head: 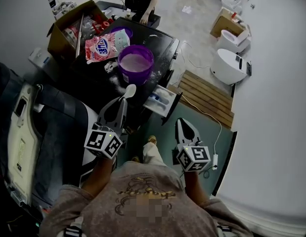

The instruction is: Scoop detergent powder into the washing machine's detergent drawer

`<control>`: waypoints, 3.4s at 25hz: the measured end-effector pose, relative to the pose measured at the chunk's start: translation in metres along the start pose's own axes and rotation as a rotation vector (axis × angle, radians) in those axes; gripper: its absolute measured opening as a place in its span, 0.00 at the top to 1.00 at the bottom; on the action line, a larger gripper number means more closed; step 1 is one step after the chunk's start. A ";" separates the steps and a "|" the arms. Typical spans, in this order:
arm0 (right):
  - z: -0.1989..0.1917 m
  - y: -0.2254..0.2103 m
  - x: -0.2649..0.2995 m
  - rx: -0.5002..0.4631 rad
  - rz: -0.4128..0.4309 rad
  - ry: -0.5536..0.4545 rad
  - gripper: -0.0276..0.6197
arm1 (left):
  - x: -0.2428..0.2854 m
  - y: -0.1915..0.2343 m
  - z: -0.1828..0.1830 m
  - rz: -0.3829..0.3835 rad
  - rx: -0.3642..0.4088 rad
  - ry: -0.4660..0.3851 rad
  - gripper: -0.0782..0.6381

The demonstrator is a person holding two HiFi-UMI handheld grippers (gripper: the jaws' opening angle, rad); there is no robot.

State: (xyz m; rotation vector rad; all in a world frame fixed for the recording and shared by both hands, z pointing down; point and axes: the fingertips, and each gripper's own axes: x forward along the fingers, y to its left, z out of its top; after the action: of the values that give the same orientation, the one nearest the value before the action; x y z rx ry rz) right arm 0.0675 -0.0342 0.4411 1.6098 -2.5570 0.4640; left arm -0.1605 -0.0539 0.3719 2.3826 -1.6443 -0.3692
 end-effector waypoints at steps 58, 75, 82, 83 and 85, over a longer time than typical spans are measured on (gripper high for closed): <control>0.051 -0.068 0.210 0.079 0.215 0.001 0.96 | 0.190 0.106 0.006 -0.163 0.493 0.429 0.86; 0.055 -0.060 0.219 0.051 0.218 0.007 0.96 | 0.206 0.111 -0.026 -0.471 0.720 0.772 0.86; 0.055 -0.061 0.222 0.030 0.201 0.017 0.96 | 0.203 0.117 -0.042 -0.563 0.842 0.897 0.86; 0.055 -0.062 0.223 0.027 0.199 0.018 0.96 | 0.202 0.118 -0.044 -0.575 0.858 0.913 0.86; 0.052 -0.062 0.223 0.025 0.198 0.020 0.96 | 0.201 0.119 -0.049 -0.601 0.892 0.936 0.86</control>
State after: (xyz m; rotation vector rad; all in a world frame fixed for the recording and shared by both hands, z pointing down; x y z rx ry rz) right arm 0.0285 -0.2681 0.4558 1.3567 -2.7192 0.5262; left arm -0.1807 -0.2819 0.4402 2.8007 -0.6575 1.4584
